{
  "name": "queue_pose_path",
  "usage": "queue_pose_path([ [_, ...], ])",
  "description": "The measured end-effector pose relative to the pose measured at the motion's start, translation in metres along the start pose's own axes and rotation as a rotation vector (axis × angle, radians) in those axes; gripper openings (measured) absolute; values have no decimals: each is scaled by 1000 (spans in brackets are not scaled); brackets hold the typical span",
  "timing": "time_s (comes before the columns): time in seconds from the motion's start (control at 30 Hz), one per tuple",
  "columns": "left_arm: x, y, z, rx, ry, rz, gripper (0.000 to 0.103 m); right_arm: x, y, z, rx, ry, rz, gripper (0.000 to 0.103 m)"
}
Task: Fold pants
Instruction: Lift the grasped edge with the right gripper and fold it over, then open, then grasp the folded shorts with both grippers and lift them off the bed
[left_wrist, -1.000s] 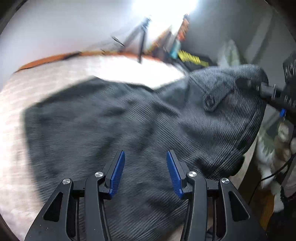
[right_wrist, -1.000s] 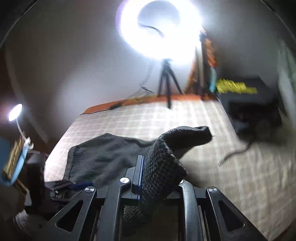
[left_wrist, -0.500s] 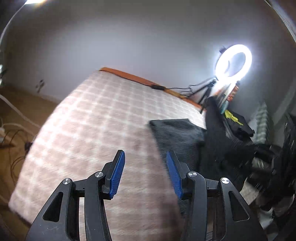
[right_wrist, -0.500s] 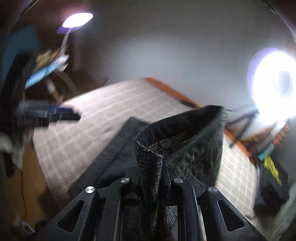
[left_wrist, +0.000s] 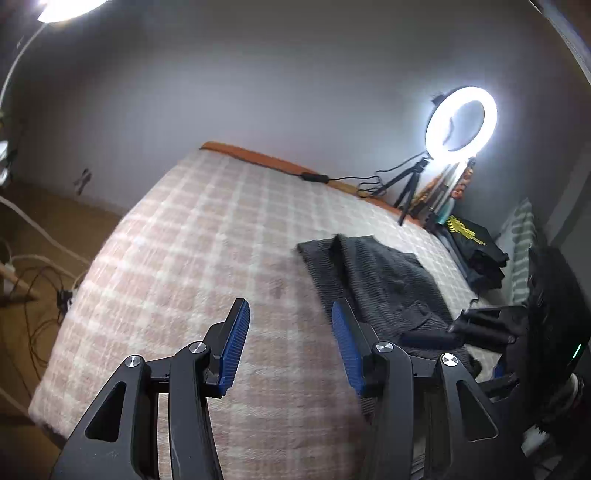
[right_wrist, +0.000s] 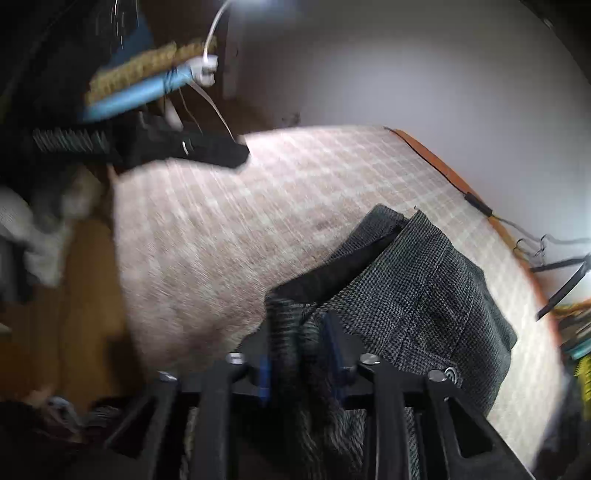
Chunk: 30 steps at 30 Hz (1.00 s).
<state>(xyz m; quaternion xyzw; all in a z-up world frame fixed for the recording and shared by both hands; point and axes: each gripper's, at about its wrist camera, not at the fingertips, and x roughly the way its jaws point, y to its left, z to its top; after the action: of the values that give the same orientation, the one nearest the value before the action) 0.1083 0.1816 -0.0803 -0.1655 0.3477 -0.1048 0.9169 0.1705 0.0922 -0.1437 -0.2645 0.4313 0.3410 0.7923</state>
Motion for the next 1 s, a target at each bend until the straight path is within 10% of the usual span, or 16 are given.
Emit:
queue_pose_path([
  [0.1, -1, -22, 4, 54, -10, -22, 45, -38, -30, -11, 112, -93, 85, 60],
  [0.3, 17, -83, 6, 213, 24, -121, 45, -78, -116, -43, 360, -203, 94, 62],
  [0.63, 99, -102, -40, 341, 280, -158, 45, -6, -206, -52, 535, -117, 74, 40],
  [1.0, 74, -86, -49, 307, 224, -207, 45, 38, -258, -55, 655, -68, 7, 38],
])
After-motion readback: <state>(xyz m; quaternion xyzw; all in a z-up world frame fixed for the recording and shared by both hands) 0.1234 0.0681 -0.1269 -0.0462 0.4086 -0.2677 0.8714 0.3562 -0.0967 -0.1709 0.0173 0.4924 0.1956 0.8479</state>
